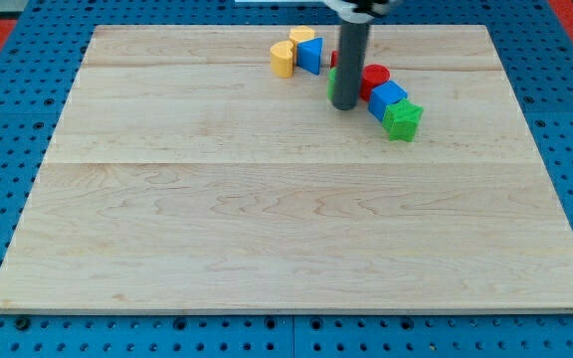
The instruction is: Push the green star slightly to the left
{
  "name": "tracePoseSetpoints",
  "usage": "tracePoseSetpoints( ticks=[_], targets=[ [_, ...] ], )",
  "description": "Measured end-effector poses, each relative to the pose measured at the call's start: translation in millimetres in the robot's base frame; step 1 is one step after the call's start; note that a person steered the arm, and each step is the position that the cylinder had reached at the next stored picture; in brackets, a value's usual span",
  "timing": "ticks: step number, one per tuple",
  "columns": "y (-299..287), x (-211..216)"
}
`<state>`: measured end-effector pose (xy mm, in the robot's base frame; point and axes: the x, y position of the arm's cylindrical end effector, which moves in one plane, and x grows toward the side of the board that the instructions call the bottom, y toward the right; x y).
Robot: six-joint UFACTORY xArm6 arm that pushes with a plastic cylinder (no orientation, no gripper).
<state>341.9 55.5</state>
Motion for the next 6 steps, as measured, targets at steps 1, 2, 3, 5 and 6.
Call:
tracePoseSetpoints(
  ticks=[1, 2, 3, 5, 6],
  targets=[
    [-7, 7],
    [-9, 60],
    [0, 117],
    [122, 140],
    [136, 116]
  ],
)
